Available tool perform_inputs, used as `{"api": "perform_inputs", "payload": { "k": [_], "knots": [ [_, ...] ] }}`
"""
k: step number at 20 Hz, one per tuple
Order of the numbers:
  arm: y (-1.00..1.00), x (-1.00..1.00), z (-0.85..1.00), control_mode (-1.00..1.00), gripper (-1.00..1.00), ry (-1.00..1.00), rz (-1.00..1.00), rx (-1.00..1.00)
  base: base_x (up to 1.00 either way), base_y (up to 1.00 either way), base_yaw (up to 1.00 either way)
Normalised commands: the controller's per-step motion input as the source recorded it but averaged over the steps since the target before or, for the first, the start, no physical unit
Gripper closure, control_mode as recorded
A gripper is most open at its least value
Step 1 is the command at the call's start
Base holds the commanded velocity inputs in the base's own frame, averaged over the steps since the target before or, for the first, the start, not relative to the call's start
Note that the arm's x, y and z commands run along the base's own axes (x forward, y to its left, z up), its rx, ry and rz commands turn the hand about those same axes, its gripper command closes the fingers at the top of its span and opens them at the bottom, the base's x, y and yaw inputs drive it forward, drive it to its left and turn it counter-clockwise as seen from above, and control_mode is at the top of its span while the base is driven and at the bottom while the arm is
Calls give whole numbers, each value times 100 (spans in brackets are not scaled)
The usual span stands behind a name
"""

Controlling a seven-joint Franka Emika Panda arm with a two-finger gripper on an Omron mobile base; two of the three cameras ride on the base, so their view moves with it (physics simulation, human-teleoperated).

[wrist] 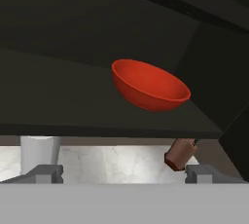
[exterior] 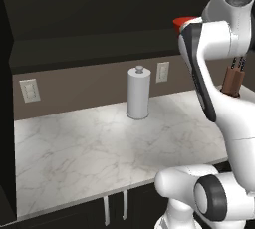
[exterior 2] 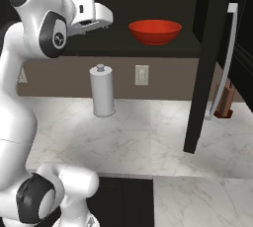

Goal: Move the bowls from the cabinet to the plates on the dining table.

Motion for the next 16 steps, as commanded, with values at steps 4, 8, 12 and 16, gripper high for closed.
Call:
{"api": "perform_inputs", "payload": {
  "k": [4,8,12,16],
  "knots": [
    [-8,19,-3,-100,-100,-11,5,0,0,0,0],
    [-15,27,0,-100,-100,-1,5,0,0,0,0],
    [-10,27,1,-100,-100,0,5,0,0,0,0],
    [-3,24,5,-100,-100,3,0,0,0,0,0]
  ]
}}
